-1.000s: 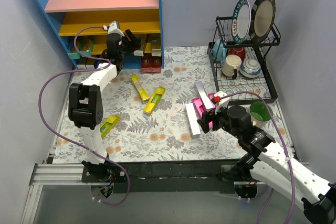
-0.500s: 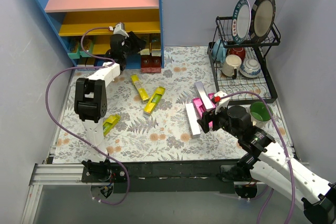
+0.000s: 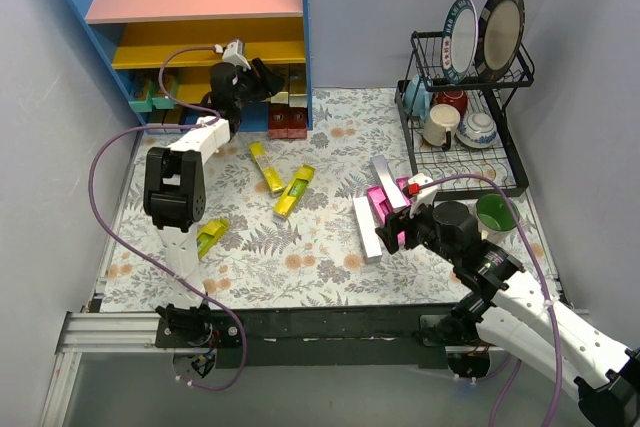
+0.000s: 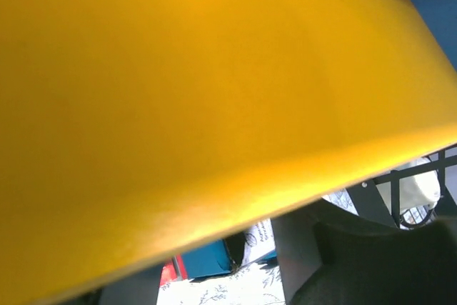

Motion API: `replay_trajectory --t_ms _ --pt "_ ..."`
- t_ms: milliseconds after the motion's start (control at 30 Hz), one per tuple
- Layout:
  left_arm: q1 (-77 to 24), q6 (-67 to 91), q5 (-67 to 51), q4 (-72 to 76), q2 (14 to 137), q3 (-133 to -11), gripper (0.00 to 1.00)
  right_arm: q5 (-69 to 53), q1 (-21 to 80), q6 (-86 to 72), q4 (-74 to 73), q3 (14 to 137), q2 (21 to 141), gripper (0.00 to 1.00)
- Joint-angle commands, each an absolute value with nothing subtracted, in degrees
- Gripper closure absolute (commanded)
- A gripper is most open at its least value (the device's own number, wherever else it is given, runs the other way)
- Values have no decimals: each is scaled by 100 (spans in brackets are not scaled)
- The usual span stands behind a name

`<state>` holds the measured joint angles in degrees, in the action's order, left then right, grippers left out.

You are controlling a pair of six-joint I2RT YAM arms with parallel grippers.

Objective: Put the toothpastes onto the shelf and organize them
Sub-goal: Adjust the toothpaste on the shelf.

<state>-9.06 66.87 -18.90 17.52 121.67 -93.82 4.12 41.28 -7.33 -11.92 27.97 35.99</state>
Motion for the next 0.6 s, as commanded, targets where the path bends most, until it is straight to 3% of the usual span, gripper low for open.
replay_trajectory --t_ms 0,400,567 --pt "-1002 6530 -2207 1740 12016 -9581 42 422 4131 -765 -1063 2997 3568 14" --pt "-835 6196 -1363 1301 10487 -8808 2 404 4131 -826 -1257 3339 3559 14" --pt "-835 6372 -712 617 9555 -8131 2 422 4131 -967 -1415 3516 3647 14"
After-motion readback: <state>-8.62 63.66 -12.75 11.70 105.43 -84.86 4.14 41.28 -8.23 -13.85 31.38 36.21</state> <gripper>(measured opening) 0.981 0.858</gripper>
